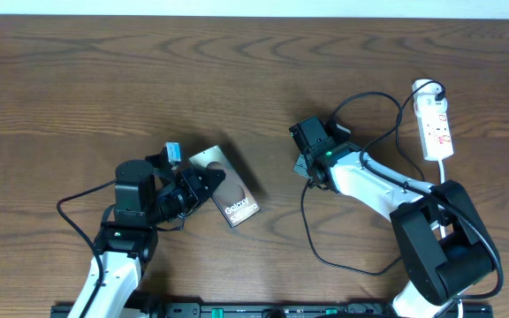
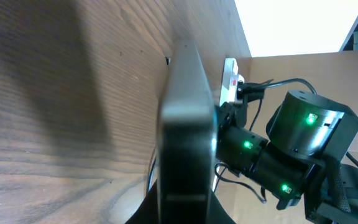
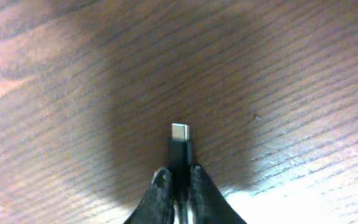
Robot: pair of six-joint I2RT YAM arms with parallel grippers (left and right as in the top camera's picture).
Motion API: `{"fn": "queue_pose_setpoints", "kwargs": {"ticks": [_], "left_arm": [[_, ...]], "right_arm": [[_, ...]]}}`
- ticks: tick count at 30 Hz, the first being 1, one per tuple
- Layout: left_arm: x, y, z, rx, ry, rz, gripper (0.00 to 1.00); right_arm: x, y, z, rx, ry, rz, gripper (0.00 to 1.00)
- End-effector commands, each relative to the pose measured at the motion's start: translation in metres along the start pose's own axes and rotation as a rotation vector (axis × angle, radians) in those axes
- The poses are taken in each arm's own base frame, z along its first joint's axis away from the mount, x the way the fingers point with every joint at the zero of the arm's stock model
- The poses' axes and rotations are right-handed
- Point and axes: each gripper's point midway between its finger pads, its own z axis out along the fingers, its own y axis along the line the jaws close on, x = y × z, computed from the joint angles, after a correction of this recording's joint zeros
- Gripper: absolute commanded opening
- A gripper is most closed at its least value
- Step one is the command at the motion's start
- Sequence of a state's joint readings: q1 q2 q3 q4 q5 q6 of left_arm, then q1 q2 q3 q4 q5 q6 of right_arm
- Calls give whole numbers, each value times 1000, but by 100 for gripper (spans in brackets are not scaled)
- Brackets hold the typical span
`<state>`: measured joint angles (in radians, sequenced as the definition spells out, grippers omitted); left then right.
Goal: Plug charger to phone and switch on socket
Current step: 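Move the right gripper to the black cable's USB-C tip and grasp it, then lift the cable tip with the right gripper toward the phone's bottom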
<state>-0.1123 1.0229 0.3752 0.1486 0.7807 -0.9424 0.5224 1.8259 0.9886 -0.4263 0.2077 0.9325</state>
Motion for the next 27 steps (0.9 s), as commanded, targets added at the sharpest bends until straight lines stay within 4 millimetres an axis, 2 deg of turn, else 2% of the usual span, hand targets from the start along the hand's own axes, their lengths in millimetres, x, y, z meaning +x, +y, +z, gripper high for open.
{"fn": "queue_pose_setpoints", "kwargs": {"ticks": [1, 7, 9, 10, 13, 18, 21, 24, 27], "left_arm": [[2, -8, -1, 31, 20, 11, 7], [2, -8, -1, 31, 20, 11, 7], [2, -8, -1, 31, 20, 11, 8], [2, -8, -1, 31, 20, 11, 7], [2, -8, -1, 31, 20, 11, 8], [3, -9, -1, 34, 26, 11, 7], [3, -9, -1, 35, 27, 11, 8], [4, -9, -1, 37, 30, 11, 8], [4, -9, -1, 39, 32, 11, 8]], "right_arm": [[48, -25, 22, 72, 181, -20, 29], [52, -31, 20, 96, 199, -30, 50], [52, -31, 20, 95, 199, -32, 51], [53, -31, 20, 93, 203, -32, 49], [54, -31, 20, 90, 211, -48, 29], [57, -28, 19, 85, 215, -66, 11], [65, -24, 18, 69, 236, -87, 11], [74, -18, 16, 48, 263, -102, 21], [80, -16, 14, 50, 268, -122, 10]]}}
